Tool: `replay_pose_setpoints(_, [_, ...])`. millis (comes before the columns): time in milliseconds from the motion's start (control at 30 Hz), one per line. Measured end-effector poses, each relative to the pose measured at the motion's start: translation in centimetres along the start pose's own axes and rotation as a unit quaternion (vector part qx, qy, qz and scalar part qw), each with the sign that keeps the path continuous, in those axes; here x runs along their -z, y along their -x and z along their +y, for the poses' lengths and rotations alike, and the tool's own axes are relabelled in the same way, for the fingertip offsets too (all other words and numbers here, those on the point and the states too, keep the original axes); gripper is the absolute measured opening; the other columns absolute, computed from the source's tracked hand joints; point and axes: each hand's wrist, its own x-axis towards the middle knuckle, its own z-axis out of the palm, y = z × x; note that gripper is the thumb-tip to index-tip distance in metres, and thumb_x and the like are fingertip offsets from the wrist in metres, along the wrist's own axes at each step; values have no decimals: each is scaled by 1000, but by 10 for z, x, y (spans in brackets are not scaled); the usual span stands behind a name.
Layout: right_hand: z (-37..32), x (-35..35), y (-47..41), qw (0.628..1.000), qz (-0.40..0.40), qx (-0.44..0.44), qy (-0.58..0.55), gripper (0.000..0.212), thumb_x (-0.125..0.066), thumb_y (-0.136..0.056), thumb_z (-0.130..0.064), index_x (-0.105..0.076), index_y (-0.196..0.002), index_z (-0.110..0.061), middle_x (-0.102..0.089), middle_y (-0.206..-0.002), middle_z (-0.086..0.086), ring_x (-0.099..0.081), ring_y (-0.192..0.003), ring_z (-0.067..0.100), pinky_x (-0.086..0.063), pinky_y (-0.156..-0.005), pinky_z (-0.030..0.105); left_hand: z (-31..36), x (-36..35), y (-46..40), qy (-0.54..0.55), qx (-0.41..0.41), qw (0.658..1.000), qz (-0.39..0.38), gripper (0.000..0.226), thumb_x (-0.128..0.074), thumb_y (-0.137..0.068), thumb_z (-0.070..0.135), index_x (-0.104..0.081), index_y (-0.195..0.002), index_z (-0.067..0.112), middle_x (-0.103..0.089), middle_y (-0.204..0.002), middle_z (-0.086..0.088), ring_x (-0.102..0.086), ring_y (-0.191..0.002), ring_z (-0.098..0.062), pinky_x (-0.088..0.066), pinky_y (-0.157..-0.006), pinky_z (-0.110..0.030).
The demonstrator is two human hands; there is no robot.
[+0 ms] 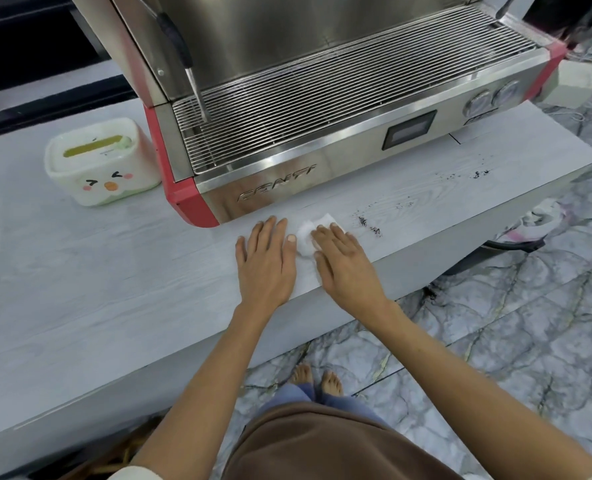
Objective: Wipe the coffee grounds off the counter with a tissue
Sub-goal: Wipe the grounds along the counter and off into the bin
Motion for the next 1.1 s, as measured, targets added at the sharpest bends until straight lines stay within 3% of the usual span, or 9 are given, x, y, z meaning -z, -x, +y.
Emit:
replay_pose_setpoints(267, [1, -10, -13, 998, -10, -5, 56, 43, -39, -97, -25, -51, -132, -3, -49, -141, 15, -41, -134, 29, -32, -111, 45, -2, -6, -3, -12, -21, 1000, -10, 68, -4, -99, 53, -31, -155, 27, -22, -165, 7, -12, -153, -12, -1, -124, -47])
replay_pose_setpoints(533, [0, -13, -12, 993, -3, -58, 104, 53, -38, -99, -34, -40, -142, -3, -37, -150, 14, -31, -140, 25, -23, -116, 41, -6, -7, -4, -26, -45, 999, -4, 66, -4, -100, 53, -34, -153, 27, -25, -164, 3, -15, -152, -15, -4, -123, -49])
replay_pose_setpoints(1100, [31, 1, -18, 991, 40, -85, 98, 48, -29, -99, -26, -48, -136, -3, -46, -144, 14, -39, -136, 26, -26, -114, 40, -2, -11, -7, -71, -71, 995, -29, 65, -7, -101, 55, -27, -156, 26, -19, -166, -1, -11, -153, -18, -4, -123, -51])
